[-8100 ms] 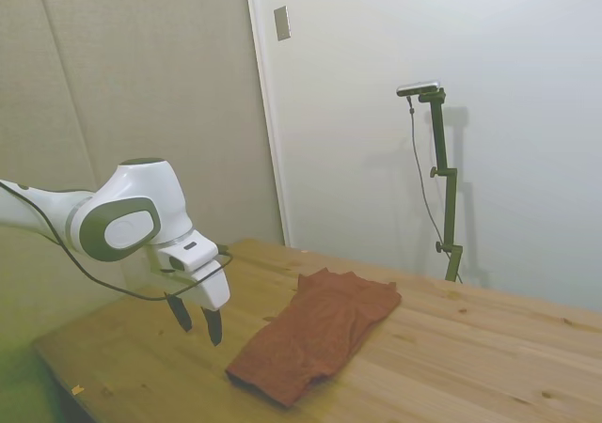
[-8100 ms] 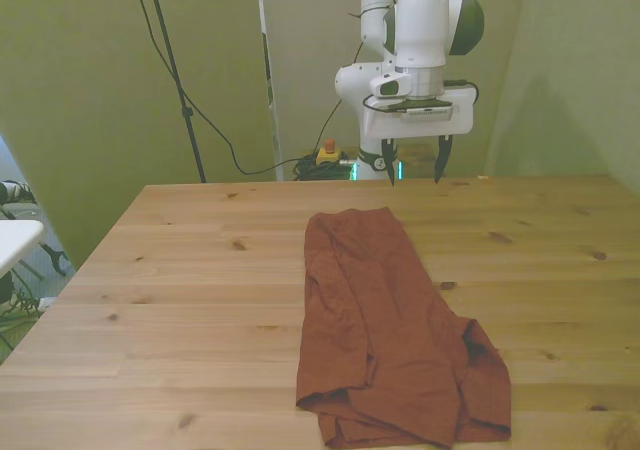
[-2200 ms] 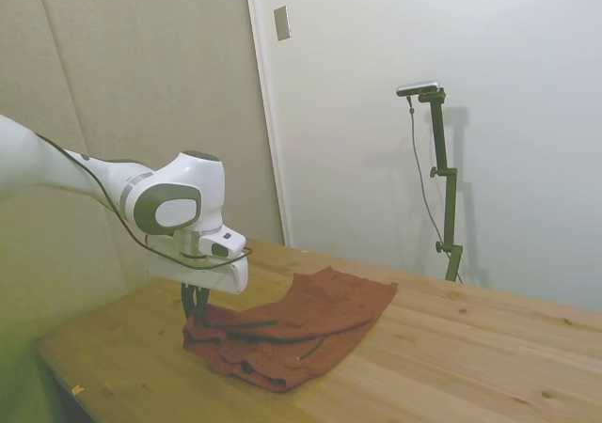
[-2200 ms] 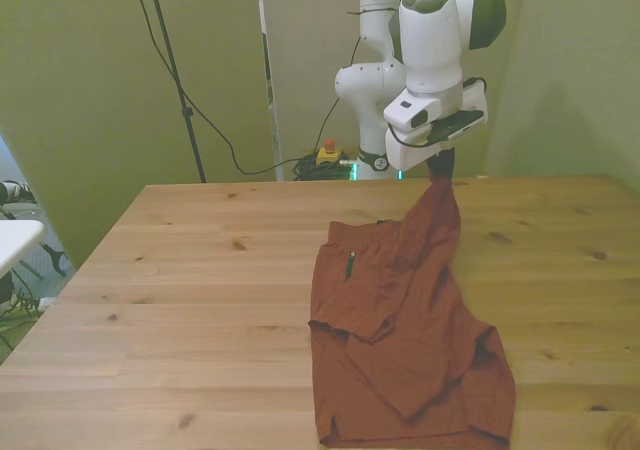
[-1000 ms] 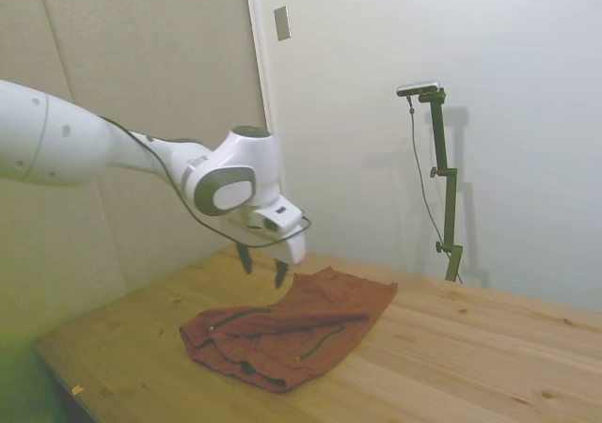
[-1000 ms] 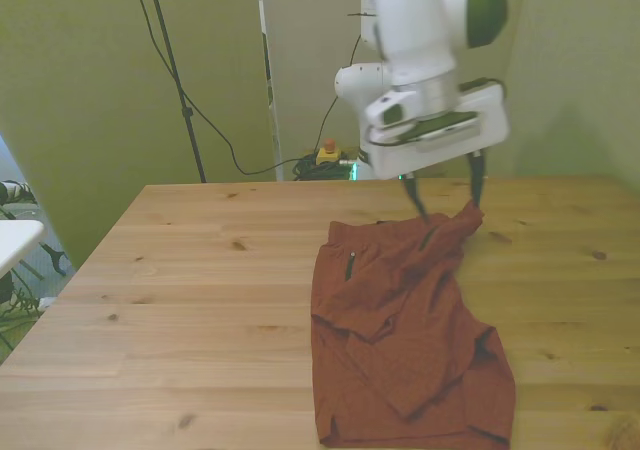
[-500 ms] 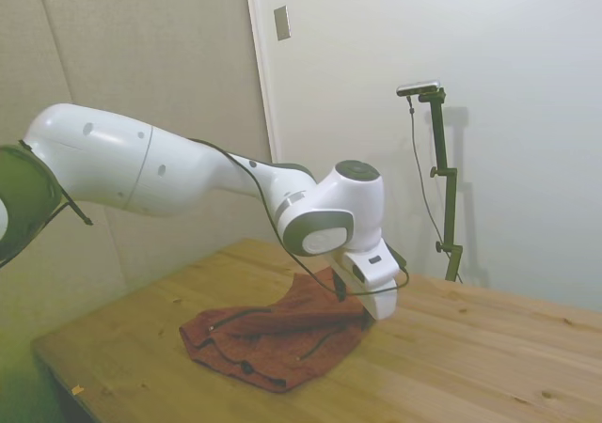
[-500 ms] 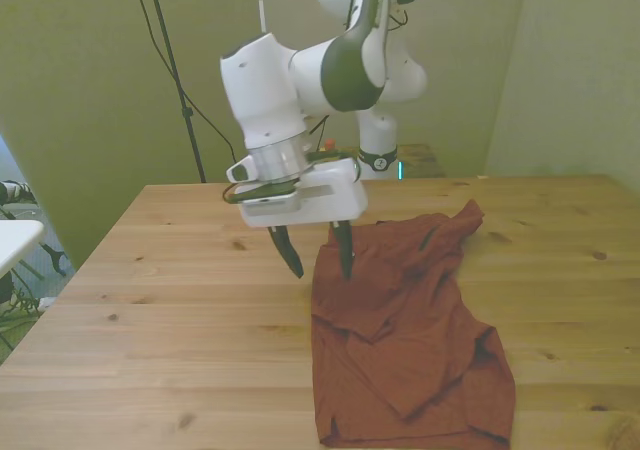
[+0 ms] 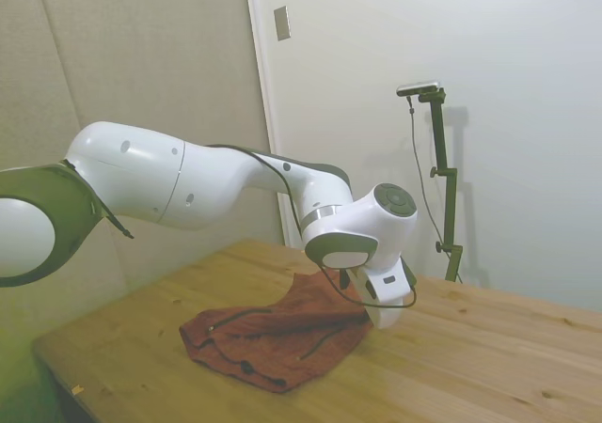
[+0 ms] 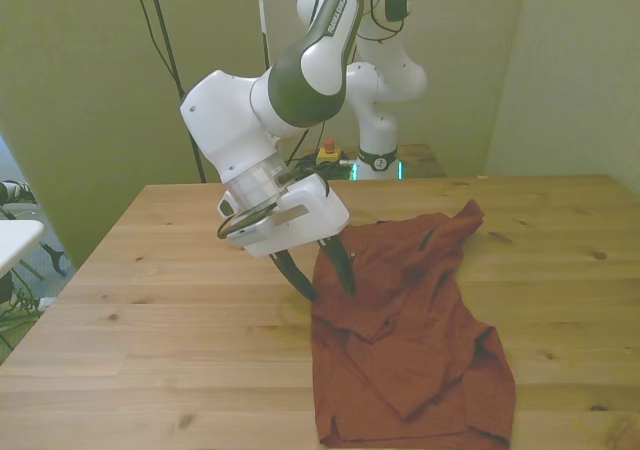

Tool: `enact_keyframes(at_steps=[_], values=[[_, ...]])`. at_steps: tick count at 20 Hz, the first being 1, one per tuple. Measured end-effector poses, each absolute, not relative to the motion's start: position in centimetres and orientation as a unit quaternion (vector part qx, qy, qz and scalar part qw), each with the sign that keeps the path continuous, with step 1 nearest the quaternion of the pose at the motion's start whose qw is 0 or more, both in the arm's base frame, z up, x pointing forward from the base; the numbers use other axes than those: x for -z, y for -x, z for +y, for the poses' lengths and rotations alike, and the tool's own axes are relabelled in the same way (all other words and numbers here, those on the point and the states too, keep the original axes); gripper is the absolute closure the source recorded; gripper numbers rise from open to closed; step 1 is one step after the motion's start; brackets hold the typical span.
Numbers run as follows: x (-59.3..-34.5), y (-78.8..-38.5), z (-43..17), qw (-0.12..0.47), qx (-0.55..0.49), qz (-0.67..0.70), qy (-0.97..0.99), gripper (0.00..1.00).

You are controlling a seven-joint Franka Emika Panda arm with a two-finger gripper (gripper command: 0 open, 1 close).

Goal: Unfold the shorts

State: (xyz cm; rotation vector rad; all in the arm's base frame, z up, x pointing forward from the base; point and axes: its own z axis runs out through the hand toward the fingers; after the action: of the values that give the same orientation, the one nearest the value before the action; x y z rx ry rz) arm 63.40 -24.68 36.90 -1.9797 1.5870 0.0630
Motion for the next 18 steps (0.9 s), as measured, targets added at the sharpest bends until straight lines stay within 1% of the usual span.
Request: enact_keyframes(at_steps=[7, 18], values=[[-35.4, -64.0, -24.2, 0.296, -0.033, 0.591, 0.75, 1.0], [-35.0, -64.5, -23.5, 0.316, -0.029, 0.57, 0.758, 1.0]])
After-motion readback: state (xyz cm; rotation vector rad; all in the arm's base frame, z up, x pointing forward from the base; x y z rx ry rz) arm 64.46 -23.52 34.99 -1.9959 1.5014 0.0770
